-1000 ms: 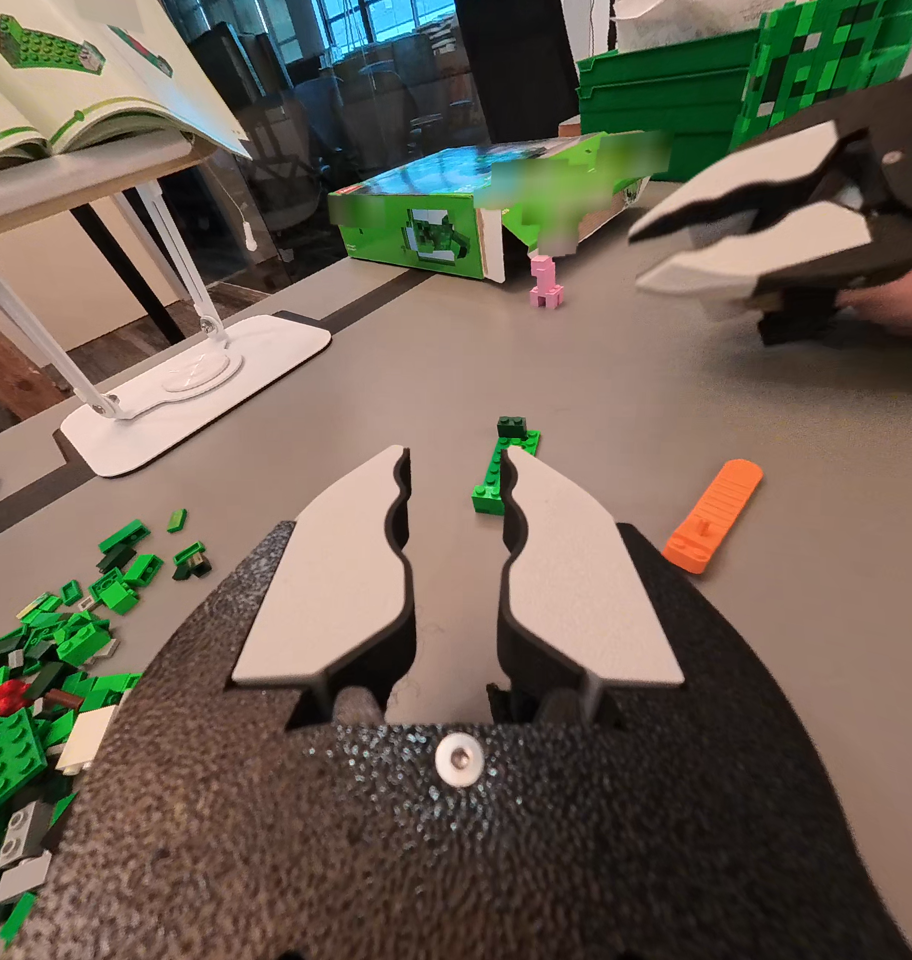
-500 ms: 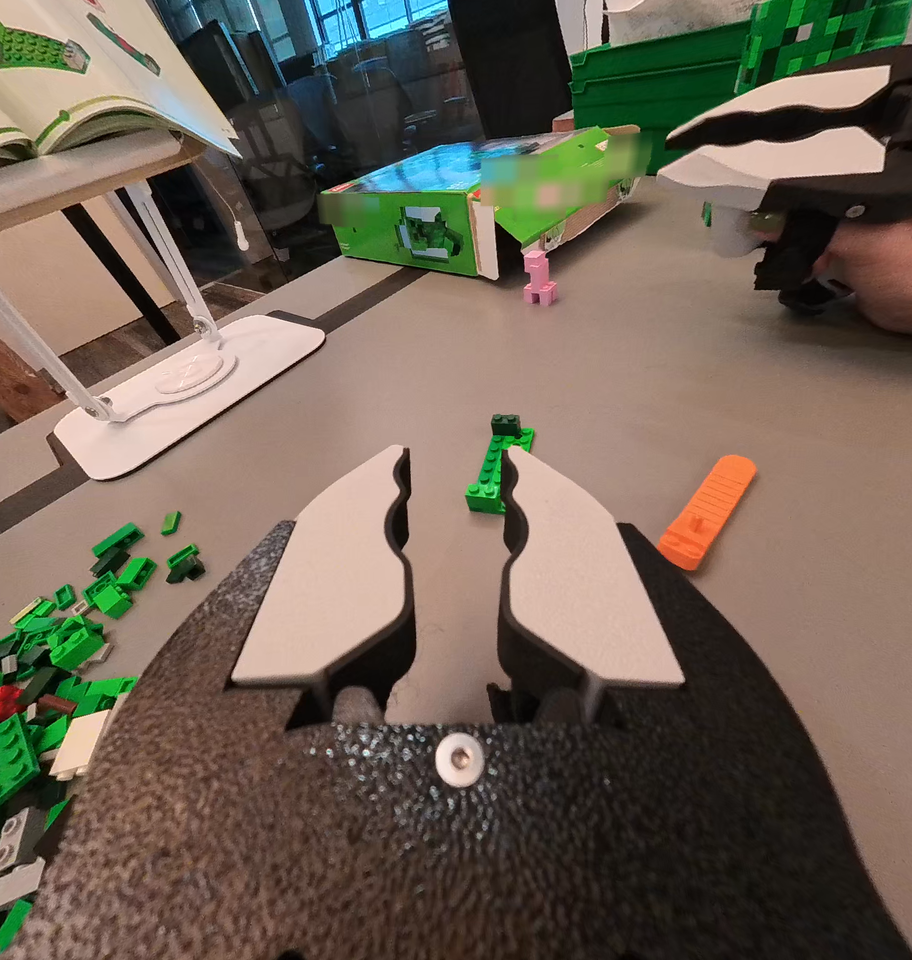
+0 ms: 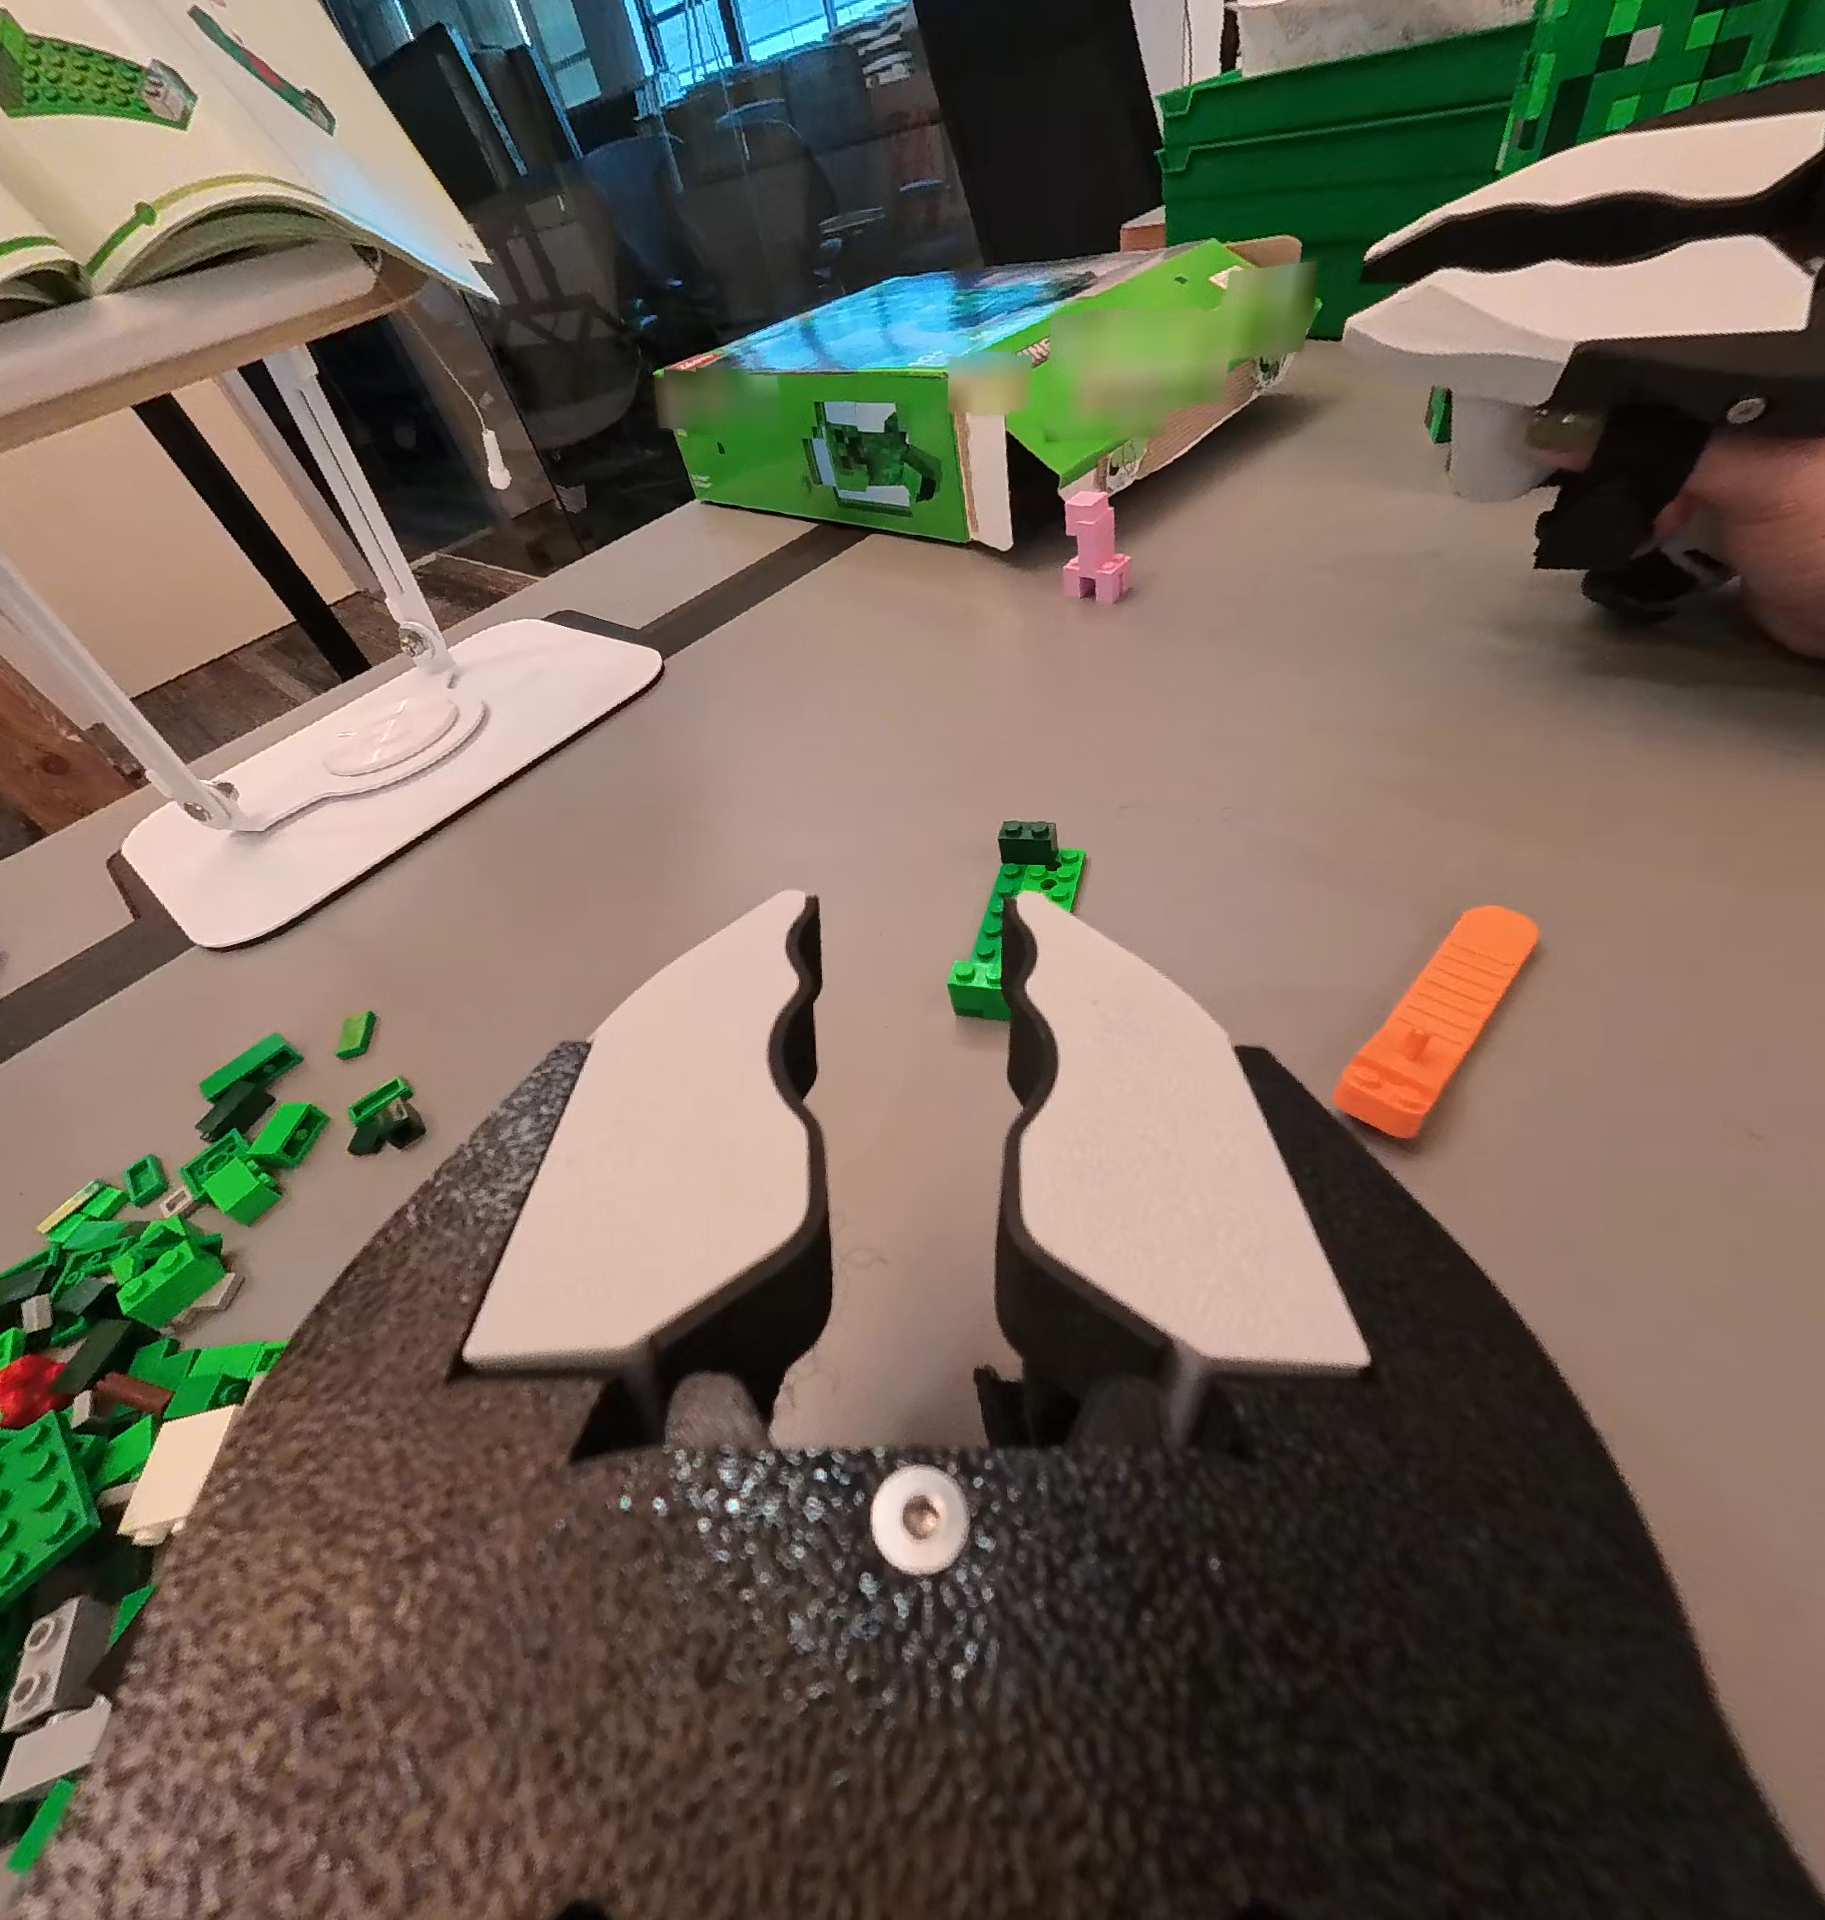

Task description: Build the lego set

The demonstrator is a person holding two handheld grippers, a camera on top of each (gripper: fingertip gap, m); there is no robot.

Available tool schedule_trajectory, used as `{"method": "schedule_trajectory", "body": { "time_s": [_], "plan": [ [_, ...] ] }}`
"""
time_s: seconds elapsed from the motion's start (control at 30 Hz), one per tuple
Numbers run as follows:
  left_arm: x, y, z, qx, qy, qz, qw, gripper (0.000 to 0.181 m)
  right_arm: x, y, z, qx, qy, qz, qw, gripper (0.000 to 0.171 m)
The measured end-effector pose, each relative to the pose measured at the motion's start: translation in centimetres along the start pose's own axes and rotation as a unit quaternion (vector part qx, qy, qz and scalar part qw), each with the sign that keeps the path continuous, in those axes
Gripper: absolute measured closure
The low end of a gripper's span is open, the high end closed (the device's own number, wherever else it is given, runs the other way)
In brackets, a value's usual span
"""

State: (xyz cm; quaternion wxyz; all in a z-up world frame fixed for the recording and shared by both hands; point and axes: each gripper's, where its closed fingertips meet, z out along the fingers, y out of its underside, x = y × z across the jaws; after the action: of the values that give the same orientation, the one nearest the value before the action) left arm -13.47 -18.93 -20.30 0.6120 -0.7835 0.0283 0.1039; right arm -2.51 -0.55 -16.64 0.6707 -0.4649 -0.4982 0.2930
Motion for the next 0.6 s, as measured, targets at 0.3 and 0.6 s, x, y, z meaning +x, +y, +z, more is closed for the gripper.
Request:
{"method": "schedule_trajectory", "body": {
  "time_s": [0.3,0.6],
  "plan": [
    [0.1,0.1,0.1,-0.005,0.001,0.004,1.000,0.149,0.4,0.1,0.0,-0.002,0.009,0.006,1.000,0.151],
    [-0.9,-1.9,-1.0,0.045,0.001,-0.057,0.997,0.146,1.9,-2.3,-2.0,0.074,0.032,0.053,0.995,0.151]
  ]
}}
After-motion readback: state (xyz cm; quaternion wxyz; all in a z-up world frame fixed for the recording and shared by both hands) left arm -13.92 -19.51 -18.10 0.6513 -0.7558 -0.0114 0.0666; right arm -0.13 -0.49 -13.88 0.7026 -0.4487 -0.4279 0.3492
